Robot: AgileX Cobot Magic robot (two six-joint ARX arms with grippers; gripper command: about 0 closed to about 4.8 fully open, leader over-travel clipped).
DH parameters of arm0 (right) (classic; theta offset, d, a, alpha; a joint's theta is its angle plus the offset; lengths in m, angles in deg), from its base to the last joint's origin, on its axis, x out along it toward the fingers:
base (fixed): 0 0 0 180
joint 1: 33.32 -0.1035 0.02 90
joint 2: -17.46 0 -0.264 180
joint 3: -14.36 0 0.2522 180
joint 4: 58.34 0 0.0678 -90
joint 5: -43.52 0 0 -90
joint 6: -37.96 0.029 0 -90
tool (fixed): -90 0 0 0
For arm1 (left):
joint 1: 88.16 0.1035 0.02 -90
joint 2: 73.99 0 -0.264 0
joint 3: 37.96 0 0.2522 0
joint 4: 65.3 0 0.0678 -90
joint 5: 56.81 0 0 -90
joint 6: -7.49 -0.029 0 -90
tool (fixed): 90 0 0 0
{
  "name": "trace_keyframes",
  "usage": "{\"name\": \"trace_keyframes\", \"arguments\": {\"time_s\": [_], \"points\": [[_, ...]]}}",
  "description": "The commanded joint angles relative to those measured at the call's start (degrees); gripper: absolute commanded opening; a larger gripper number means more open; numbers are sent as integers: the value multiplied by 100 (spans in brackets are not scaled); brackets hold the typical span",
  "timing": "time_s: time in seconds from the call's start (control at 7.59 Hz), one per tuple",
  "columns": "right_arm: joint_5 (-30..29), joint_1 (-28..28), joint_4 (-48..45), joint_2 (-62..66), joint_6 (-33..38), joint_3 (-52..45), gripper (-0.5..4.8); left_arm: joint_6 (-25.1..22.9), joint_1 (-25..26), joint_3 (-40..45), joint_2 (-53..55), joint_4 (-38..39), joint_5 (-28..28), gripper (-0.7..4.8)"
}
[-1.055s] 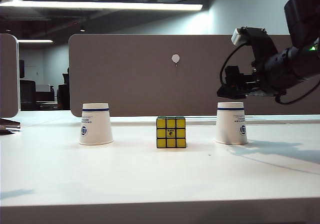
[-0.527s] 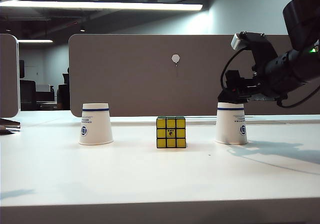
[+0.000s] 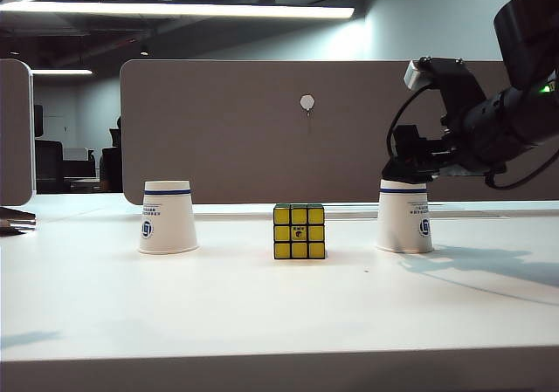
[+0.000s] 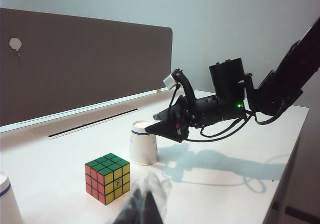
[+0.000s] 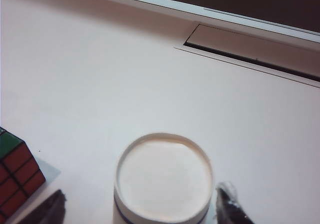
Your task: Carefully pick up the cup on the right and stack it on top of the cup on the left.
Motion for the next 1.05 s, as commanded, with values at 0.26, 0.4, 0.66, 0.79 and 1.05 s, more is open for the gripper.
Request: {"name": "trace_keyframes", "arguments": {"time_s": [0.26,0.4,0.66,0.79,1.05], "points": [[125,61,-297,503,-52,564,396,-2,0,-9,2,-83,-4,-6],[125,61,-155,503,-52,656,397,-2,0,-11,2,-83,-4,-6],[101,61,96,649,-52,807,401,-2,0,-9,2,-83,-4,-6],[103,61,168,717,-50,809,401,-2,0,-9,2,-83,-7,-6],[103,61,166,719,-52,811,401,-4,0,-9,2,-83,-28,-6]]}}
